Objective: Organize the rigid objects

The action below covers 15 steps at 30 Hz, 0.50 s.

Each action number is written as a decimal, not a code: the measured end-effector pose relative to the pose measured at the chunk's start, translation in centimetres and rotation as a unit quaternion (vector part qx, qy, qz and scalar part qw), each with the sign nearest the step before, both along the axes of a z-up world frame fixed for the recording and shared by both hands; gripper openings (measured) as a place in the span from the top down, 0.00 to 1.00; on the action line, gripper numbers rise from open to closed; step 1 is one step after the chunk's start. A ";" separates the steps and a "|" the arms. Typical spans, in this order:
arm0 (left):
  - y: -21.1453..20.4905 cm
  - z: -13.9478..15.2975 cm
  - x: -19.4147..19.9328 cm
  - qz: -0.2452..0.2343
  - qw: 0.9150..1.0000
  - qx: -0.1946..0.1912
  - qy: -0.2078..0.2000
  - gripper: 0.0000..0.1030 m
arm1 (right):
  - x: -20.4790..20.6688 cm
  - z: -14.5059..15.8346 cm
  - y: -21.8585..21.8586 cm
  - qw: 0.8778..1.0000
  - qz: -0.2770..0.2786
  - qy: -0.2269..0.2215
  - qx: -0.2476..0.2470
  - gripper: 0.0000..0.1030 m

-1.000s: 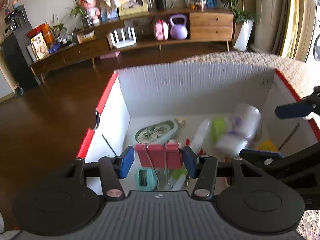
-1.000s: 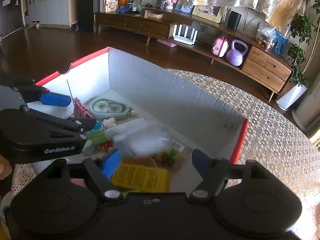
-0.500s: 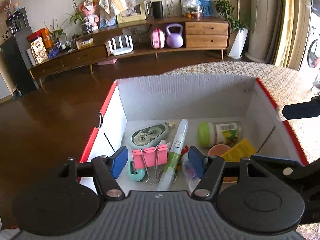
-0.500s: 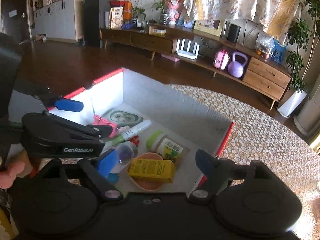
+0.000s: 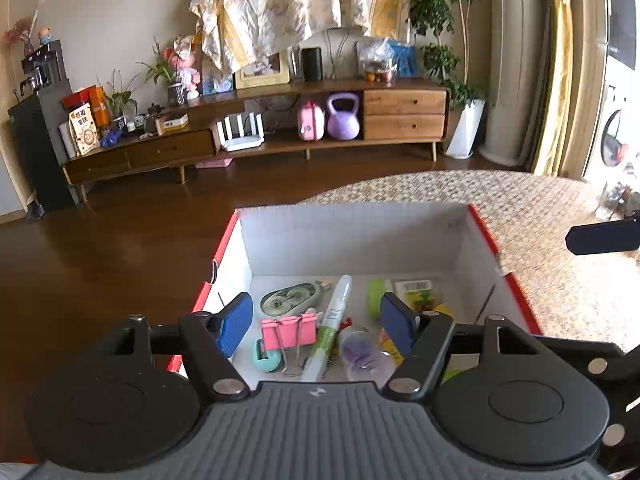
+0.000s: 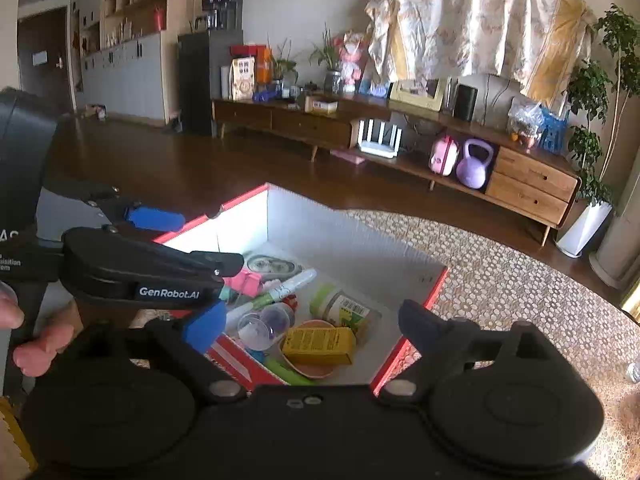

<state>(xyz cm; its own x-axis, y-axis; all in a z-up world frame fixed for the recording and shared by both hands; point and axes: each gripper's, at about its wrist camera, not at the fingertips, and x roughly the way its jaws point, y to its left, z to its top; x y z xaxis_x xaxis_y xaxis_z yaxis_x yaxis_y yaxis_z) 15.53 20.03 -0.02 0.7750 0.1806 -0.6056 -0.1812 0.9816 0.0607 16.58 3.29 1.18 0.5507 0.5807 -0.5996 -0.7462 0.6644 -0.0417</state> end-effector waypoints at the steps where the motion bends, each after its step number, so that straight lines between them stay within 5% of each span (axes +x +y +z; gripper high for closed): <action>1: -0.1 0.2 -0.2 -0.001 1.000 -0.001 -0.002 0.31 | -0.2 0.2 -0.4 1.000 0.000 -0.002 0.006 0.07; 15: -1.9 2.0 -4.0 -0.011 0.998 -0.032 -0.045 0.19 | -2.3 2.3 -4.6 0.997 0.007 -0.028 0.065 0.00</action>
